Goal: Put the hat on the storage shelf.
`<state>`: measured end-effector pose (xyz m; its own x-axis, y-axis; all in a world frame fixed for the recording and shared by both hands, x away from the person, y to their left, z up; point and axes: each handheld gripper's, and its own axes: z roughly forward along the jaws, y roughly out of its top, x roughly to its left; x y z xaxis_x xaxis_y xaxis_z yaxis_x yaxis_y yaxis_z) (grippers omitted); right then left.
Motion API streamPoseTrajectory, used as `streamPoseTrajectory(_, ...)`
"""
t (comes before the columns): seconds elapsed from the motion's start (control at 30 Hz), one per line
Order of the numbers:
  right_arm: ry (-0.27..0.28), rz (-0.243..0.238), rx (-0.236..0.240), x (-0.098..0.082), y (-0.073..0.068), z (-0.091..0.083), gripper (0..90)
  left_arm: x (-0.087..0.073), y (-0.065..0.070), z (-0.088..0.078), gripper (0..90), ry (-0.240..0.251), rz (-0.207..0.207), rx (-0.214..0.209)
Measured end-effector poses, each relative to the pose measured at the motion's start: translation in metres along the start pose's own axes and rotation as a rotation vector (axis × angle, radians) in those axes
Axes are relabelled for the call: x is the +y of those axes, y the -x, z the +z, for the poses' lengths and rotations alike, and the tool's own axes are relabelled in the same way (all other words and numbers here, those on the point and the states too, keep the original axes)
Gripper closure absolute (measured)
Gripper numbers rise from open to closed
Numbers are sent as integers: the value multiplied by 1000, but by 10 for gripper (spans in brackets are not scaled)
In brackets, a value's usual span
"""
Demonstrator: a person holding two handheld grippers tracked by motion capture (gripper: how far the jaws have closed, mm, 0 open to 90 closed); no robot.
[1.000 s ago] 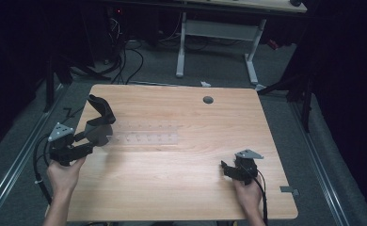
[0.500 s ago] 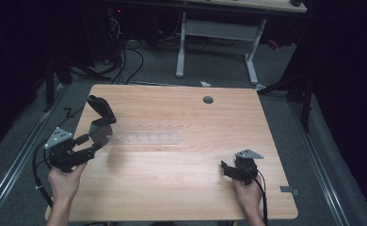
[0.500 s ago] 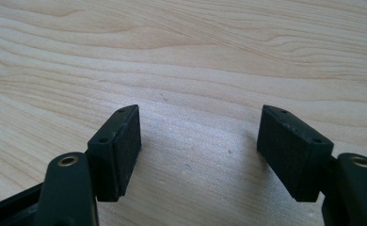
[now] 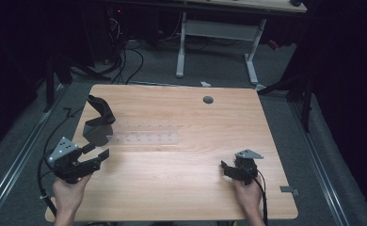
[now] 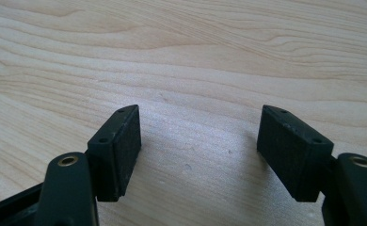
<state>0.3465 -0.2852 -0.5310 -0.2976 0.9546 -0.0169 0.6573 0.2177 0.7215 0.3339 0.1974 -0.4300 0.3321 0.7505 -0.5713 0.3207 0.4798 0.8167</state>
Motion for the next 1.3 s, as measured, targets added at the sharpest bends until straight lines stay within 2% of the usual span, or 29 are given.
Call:
streamPoseTrajectory(0.6,0,1,0,0,0,0,312,-33,23,18,352,-89,-12,-70)
streamPoseTrajectory(1.03,0,1,0,0,0,0,312,-59,35,36,350,-142,21,-97)
streamPoseTrajectory(1.3,0,1,0,0,0,0,312,-75,37,46,353,-175,39,-92)
